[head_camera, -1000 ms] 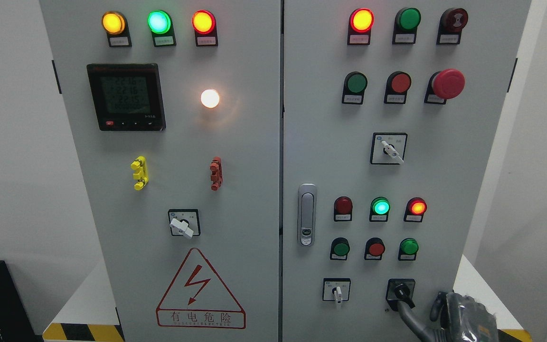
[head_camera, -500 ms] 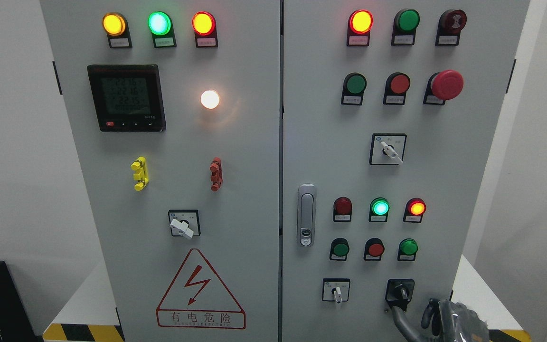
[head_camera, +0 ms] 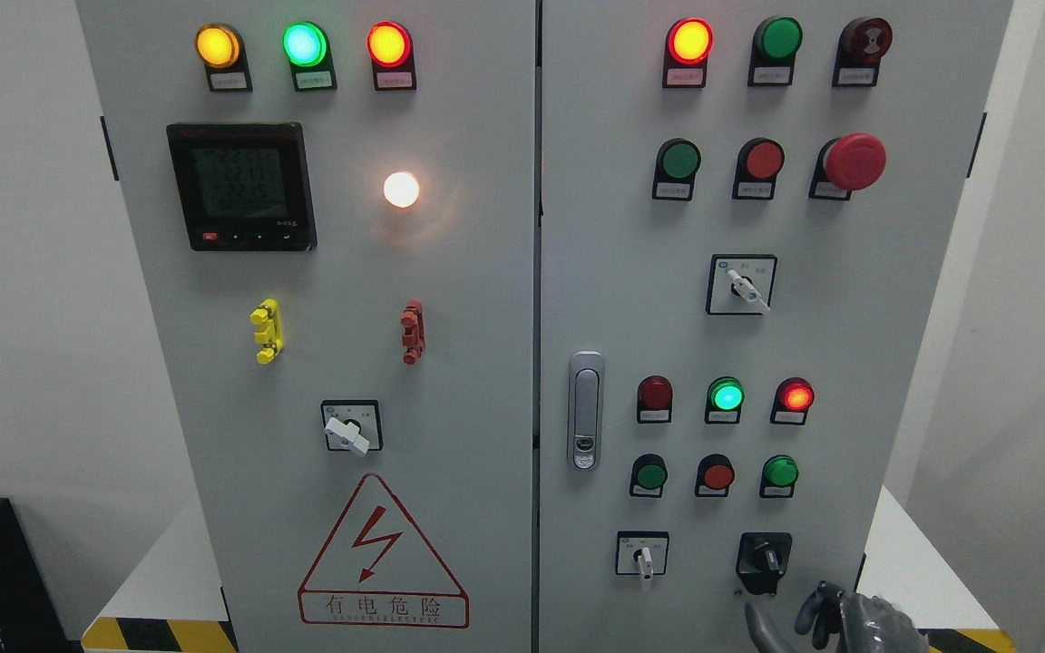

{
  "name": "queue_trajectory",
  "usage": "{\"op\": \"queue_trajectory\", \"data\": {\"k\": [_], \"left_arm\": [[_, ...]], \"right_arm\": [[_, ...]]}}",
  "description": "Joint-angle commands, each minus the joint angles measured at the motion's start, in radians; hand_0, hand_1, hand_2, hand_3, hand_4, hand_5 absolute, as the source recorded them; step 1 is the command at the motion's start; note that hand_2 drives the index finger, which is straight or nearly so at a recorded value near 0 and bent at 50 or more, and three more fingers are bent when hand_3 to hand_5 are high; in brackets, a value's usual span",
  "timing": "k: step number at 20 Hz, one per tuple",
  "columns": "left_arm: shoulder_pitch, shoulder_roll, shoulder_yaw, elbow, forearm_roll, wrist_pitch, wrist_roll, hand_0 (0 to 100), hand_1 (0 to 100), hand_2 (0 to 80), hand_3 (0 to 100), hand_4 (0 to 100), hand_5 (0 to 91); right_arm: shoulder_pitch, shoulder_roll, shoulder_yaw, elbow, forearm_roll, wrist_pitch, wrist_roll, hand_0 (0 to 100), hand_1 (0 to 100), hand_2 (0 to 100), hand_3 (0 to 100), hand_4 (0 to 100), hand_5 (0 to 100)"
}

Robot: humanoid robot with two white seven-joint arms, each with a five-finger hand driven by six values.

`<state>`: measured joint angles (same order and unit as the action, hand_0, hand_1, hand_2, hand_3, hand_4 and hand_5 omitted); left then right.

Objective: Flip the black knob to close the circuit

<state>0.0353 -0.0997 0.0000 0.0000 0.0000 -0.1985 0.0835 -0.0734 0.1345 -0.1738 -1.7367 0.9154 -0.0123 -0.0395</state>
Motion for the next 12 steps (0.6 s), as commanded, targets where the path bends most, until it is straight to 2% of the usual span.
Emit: {"op": "queue_trajectory", "data": {"k": [1,3,5,7,8,10,11,12], "left_arm": [[0.000,0.000,-0.021,0.021,-0.021,-0.002,-0.001,12,56,0.0,0,0,0.0],[0.000,0.000,-0.021,0.021,-0.021,-0.002,-0.001,12,56,0.0,0,0,0.0],[0.000,0.000,-0.021,0.021,-0.021,-0.002,-0.001,12,56,0.0,0,0,0.0],[0.000,0.000,-0.021,0.021,-0.021,-0.002,-0.001,12,56,0.0,0,0,0.0],[0.000,0.000,-0.020,0.021,-0.021,-0.004,-0.001,12,56,0.0,0,0,0.0],[0.000,0.000,-0.020,0.021,-0.020,-0.002,-0.001,12,56,0.0,0,0,0.0],[0.000,0.000,-0.020,0.021,-0.021,-0.004,0.001,12,56,0.0,0,0,0.0],[0.000,0.000,-0.020,0.021,-0.021,-0.004,-0.001,12,56,0.0,0,0,0.0]], "right_arm": [[0.079,-0.001,0.040,-0.067,-0.139,-0.018,-0.011,0,14,56,82,67,58],[0.112,-0.001,0.054,-0.078,-0.252,-0.038,-0.010,0,14,52,82,67,56],[0.139,-0.001,0.063,-0.080,-0.379,-0.067,-0.010,0,14,48,77,65,52],[0.173,-0.003,0.072,-0.080,-0.478,-0.104,-0.008,0,13,40,67,56,43],[0.187,-0.003,0.076,-0.081,-0.519,-0.116,-0.008,0,13,39,66,55,41],[0.208,-0.003,0.086,-0.089,-0.599,-0.126,-0.005,0,13,30,51,46,31],[0.217,-0.003,0.091,-0.093,-0.637,-0.126,-0.003,0,13,28,49,45,30],[0.230,-0.003,0.092,-0.101,-0.688,-0.127,0.001,0,13,24,42,39,26]]}}
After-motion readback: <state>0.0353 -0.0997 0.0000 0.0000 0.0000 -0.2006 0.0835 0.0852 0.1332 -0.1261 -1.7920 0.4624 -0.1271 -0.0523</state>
